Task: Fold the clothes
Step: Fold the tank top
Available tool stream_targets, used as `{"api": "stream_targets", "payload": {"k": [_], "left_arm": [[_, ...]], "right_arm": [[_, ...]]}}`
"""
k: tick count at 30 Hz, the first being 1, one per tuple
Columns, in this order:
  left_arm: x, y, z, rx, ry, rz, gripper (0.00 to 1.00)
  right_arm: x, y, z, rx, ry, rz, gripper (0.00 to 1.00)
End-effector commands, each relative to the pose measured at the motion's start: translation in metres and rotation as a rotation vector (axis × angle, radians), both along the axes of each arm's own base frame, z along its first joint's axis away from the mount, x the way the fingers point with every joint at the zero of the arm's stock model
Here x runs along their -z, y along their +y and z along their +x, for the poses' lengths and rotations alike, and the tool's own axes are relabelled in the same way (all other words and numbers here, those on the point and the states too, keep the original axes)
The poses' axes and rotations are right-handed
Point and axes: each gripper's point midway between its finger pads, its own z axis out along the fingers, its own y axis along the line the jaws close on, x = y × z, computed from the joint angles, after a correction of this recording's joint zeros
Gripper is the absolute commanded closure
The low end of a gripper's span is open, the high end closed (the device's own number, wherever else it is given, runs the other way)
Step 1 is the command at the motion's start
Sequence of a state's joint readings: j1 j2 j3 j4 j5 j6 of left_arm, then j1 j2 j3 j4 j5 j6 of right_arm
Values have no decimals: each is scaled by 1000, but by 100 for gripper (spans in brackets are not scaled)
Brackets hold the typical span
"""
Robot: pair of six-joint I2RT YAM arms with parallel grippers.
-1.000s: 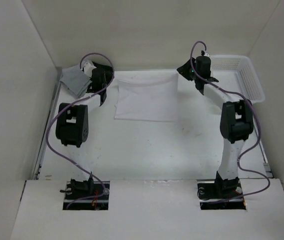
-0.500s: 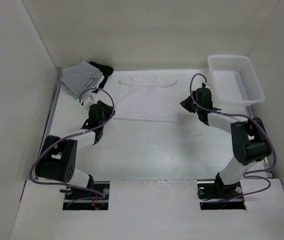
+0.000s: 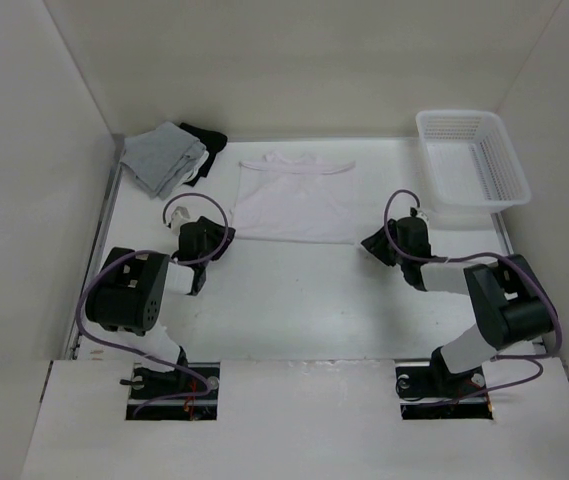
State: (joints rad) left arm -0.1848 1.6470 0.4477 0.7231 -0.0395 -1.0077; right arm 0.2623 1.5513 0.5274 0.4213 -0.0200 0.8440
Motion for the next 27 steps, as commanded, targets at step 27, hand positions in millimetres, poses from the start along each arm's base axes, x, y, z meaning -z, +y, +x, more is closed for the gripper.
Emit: {"api": "stream_targets", "payload": {"k": [27], "left_arm": [[0,-9,13,-8,-30,-70,93]], "right_arm": [[2,36,27,58,-28,234,69]]}}
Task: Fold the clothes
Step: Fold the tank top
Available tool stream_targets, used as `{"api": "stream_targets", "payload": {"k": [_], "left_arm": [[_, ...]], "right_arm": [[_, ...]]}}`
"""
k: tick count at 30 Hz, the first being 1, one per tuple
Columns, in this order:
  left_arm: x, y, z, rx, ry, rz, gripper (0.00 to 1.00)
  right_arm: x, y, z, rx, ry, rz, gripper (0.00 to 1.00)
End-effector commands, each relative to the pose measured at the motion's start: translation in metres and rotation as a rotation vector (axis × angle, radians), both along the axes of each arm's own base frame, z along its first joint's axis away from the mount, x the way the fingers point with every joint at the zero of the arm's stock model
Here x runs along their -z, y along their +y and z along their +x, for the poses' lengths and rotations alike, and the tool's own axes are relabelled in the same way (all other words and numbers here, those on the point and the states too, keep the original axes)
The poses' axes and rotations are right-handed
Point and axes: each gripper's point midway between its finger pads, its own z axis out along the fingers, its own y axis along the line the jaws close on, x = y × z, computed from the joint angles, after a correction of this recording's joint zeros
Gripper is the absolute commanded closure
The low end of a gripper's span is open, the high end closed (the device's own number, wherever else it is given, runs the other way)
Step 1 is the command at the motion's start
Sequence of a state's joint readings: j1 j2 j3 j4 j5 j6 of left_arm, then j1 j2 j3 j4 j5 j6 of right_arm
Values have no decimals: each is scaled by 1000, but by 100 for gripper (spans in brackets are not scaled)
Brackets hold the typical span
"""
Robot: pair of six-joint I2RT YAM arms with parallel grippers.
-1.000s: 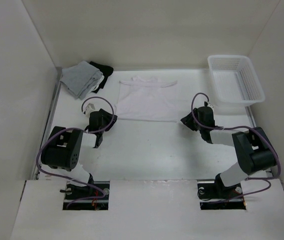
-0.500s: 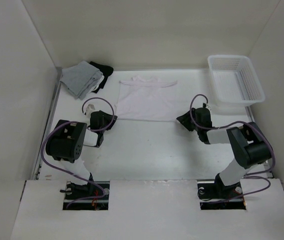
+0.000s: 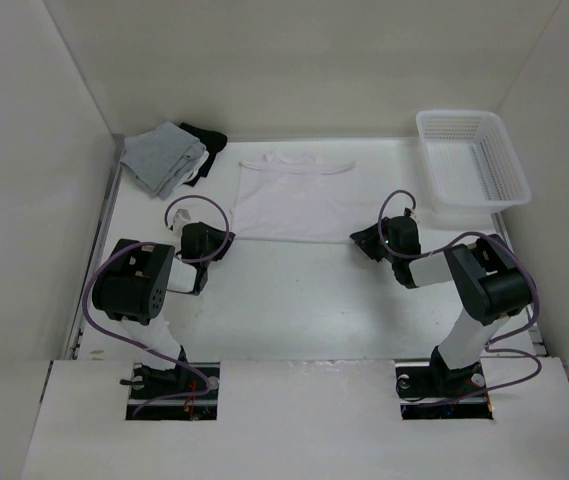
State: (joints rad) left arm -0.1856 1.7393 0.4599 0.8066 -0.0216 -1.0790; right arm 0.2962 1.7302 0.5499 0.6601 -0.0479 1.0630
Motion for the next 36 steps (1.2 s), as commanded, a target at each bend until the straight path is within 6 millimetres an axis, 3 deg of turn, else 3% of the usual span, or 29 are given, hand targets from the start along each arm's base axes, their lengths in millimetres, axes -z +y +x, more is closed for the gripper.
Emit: {"api": "stream_targets", "payload": {"k": [1,4,9,15,23,36], "left_arm": [[-10,-2,5,6,-36,2,93],[-9,-3,4,8,-35,2,93],[-11,-4,4,9,-38,2,93],[-13,-4,4,11,-43,1,93],[-14,-5,5,12,-47,-2,93],[-23,-5,4,9,-72,1,94]], "right_arm": [[-3,4,0,-2,-7,21,68],[-5,0,-10,2,-5,13,63],[2,0,-20,-3,25,-9,61],[12,2,-15,-1,35,-9,67],[10,-2,-4,38,17,-27,71],[9,-1,-5,52,13,-38,98]]}}
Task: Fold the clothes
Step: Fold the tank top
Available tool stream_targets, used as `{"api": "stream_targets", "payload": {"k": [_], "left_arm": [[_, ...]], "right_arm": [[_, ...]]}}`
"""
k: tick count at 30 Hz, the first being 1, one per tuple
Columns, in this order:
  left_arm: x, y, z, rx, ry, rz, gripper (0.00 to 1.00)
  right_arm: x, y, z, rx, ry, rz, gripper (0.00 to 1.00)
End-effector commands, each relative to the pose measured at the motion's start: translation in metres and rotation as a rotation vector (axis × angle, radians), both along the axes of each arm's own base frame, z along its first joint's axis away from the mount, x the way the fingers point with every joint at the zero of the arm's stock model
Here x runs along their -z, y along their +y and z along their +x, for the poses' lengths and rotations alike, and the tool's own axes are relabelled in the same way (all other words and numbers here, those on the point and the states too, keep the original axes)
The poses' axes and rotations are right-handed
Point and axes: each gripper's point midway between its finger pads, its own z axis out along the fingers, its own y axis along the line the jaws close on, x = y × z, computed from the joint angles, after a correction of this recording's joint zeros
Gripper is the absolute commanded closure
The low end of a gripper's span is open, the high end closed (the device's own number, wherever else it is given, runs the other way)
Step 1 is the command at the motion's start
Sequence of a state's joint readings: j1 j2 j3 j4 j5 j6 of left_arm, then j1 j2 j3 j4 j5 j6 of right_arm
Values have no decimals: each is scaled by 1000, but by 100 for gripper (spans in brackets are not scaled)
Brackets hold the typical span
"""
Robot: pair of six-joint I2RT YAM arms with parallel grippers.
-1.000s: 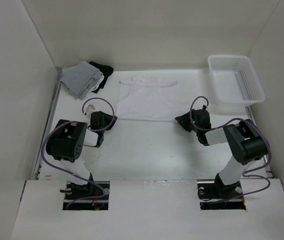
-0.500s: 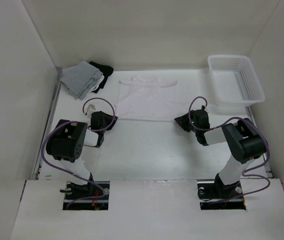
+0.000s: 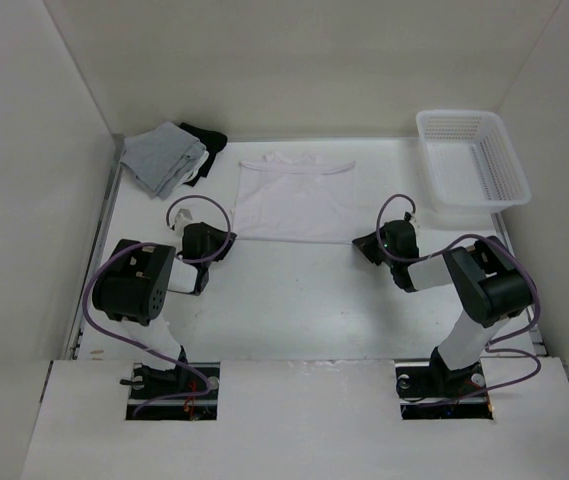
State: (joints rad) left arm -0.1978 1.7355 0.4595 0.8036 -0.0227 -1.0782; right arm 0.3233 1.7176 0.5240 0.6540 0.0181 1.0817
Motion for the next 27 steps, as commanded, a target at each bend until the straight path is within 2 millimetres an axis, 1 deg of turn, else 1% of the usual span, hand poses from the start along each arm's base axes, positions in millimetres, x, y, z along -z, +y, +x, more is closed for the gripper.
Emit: {"api": "stream_targets", "payload": {"k": [1,3,5,6,7,8,9,10,11,12,13,14,16,18,19,21,22,24,26,27], "left_arm": [[-24,-1,5,-2,-76,-2,94],[-30,-2,2,5,-93,-4,95],[-41,-3,-2,12,-116,-6,96],[-49,-3,-5,18,-134,-8,96],[-60,-3,-8,23,-159,-16,97],[-74,-5,-13,33,-191,-20,97],[-90,-6,-19,44,-225,-15,97],[-107,-7,-25,55,-260,-10,98],[-125,-8,-33,63,-296,-2,98],[-146,-8,-42,72,-336,9,98],[-169,-8,-51,75,-379,21,98],[-194,-6,-62,73,-429,32,98],[-243,0,-86,64,-529,67,98],[-288,8,-111,41,-611,100,98],[-307,12,-123,33,-649,110,98],[-338,16,-142,27,-704,121,98],[-346,16,-148,30,-714,120,98],[-355,14,-156,38,-723,110,98],[-350,11,-154,42,-703,116,97],[-342,9,-149,41,-682,127,97]], "right_arm": [[1,2,2,11,-5,-21,99],[-2,2,-1,4,-22,-29,100],[-12,2,-6,-3,-57,-44,100],[-21,2,-10,-10,-83,-51,100],[-35,3,-17,-22,-120,-54,100],[-43,4,-23,-35,-143,-59,100],[-56,4,-29,-42,-177,-67,100],[-70,4,-37,-53,-206,-74,100],[-89,3,-49,-63,-245,-91,100],[-102,2,-56,-69,-272,-104,100],[-119,0,-66,-72,-307,-123,100],[-139,-2,-77,-76,-345,-137,100],[-184,-9,-101,-79,-428,-149,100],[-232,-19,-124,-77,-510,-162,100],[-257,-23,-137,-85,-552,-171,100],[-288,-30,-152,-92,-595,-188,100],[-303,-31,-159,-107,-614,-194,100],[-321,-25,-167,-149,-627,-203,100],[-326,-15,-167,-192,-626,-214,100],[-323,-9,-164,-206,-621,-223,100]]}}
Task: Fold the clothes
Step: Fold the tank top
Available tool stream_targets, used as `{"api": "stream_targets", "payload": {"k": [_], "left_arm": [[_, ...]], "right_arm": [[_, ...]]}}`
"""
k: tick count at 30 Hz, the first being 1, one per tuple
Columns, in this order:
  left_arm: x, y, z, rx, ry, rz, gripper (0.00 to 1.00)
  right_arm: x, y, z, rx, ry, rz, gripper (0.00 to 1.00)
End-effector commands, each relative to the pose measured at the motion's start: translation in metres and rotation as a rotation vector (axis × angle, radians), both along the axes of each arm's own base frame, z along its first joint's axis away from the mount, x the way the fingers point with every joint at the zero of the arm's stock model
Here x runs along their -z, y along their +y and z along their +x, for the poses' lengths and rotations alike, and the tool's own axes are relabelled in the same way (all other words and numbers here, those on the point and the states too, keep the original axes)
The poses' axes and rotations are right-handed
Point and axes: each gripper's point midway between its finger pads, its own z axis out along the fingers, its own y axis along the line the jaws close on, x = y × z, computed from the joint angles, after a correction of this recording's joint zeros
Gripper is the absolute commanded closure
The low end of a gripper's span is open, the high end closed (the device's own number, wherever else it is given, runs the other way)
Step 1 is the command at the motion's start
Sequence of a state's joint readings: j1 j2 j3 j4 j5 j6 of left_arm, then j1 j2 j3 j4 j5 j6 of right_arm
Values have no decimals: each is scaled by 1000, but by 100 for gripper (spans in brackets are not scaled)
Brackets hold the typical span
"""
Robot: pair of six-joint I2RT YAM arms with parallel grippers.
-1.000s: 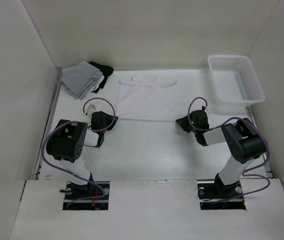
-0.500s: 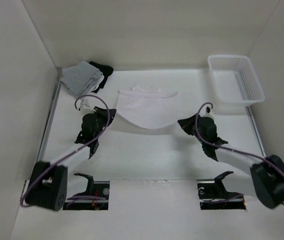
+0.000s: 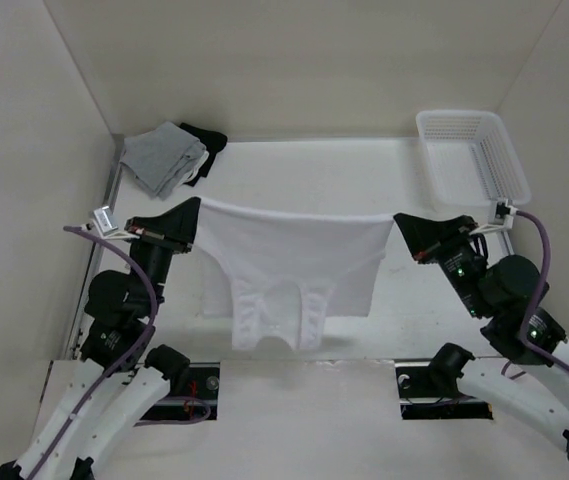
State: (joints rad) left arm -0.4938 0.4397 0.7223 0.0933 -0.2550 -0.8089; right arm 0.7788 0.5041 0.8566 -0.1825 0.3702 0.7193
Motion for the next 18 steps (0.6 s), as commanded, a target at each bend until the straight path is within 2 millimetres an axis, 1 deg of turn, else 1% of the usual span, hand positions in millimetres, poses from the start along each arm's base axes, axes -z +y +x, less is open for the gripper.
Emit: {"api": "stream_targets", "payload": {"k": [1,2,4,5,6,7,8,10,11,13,15,16,18], "left_arm": [[59,-2,25,-69,188,127,97],[69,-4,31,-76,211,140,97],[90,-5,44,-96,267,162,97],[102,-4,53,-110,295,180,96],[118,-3,65,-133,330,200,96],[131,-3,74,-143,356,204,96],[148,-2,86,-155,395,214,96],[181,-9,112,-143,466,240,96],[196,-7,126,-161,498,239,96],[219,-3,160,-190,539,215,96],[234,-3,196,-190,562,191,96],[236,-3,213,-182,568,177,96],[233,-2,237,-157,572,139,96]], "right_arm": [[51,14,15,4,119,-213,100],[58,20,21,-8,128,-220,100],[78,28,42,-12,150,-223,100],[91,32,53,-24,173,-225,99],[104,34,66,-32,200,-220,99],[119,35,82,-32,231,-215,99],[133,36,98,-38,261,-207,99],[157,38,129,-40,313,-194,99],[165,39,142,-39,330,-190,99],[182,40,178,-29,371,-184,99],[192,43,215,-26,399,-183,99],[195,42,231,-22,409,-182,100],[197,41,254,-25,425,-166,100]]}}
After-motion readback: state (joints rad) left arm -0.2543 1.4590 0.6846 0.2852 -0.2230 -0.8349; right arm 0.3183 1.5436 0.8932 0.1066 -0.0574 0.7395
